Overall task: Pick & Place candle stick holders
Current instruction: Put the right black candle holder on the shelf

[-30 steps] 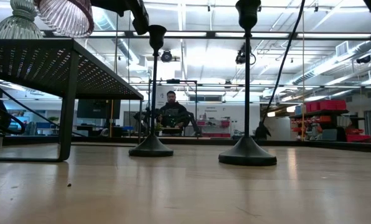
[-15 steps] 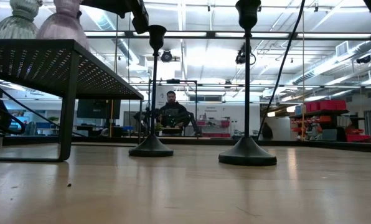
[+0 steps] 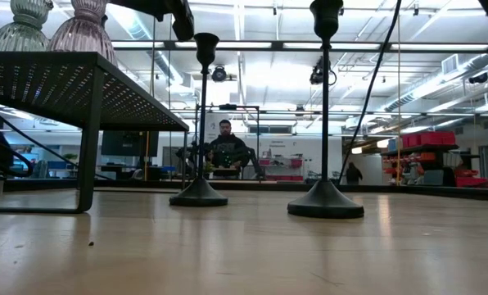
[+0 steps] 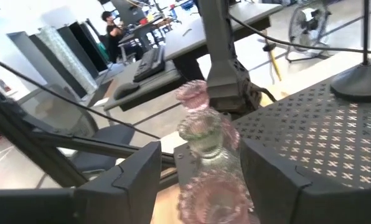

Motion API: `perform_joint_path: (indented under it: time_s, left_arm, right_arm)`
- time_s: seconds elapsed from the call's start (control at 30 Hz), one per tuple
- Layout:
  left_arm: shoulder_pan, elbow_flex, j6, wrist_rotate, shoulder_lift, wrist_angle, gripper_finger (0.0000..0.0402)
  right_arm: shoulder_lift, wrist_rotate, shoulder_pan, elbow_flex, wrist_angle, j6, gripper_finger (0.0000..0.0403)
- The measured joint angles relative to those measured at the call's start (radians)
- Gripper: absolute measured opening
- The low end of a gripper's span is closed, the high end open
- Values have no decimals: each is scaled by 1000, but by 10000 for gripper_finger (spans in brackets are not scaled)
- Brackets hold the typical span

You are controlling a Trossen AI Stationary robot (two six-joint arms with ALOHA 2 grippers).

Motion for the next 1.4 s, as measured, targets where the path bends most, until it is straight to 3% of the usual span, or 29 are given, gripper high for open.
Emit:
perform_joint_path:
  time_s: [0.3,0.77,1.4]
  left_arm:
    - [0,0,0,0,0,0,234]
    - [0,0,0,0,0,0,234]
    - [0,0,1,0,0,0,234]
  right_arm:
    - [-43,-3,13,0,-18,-23,215]
    - [-146,-2,81,0,-213,-38,215]
    - [-338,-2,240,0,-727,181,215]
